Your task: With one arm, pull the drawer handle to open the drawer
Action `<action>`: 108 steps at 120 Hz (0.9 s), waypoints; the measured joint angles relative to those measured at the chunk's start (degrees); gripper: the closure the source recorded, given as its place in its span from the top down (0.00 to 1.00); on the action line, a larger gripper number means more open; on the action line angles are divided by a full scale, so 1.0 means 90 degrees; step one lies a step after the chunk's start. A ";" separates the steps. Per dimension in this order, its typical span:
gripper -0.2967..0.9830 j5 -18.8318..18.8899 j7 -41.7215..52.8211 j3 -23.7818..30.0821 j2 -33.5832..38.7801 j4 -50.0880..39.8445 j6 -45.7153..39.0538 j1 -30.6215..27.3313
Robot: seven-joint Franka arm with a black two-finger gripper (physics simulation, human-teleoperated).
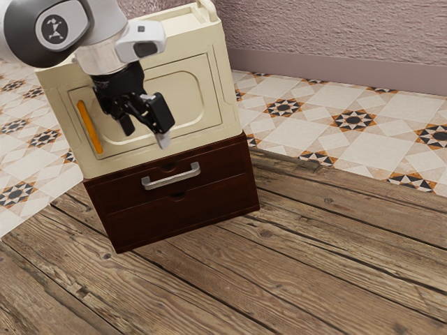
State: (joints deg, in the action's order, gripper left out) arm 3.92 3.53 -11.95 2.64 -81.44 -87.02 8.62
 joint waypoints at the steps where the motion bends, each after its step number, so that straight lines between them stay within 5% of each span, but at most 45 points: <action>1: 0.77 0.0000 0.0002 0.0000 0.0000 0.0001 0.0004 0.0000; 27: 0.77 -0.0007 0.0064 0.0000 0.0018 0.0034 0.0077 -0.0076; 55: 0.77 0.0216 0.0110 0.0425 0.0006 0.1519 0.0572 -0.0202; 81: 0.77 0.0328 0.0140 0.0537 -0.0058 0.1559 0.0754 0.0341; 108: 0.77 0.0447 0.0459 0.0529 -0.0250 0.1463 0.0680 0.0119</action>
State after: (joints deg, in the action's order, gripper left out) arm 7.94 7.66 -7.20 0.38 -68.28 -80.90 9.69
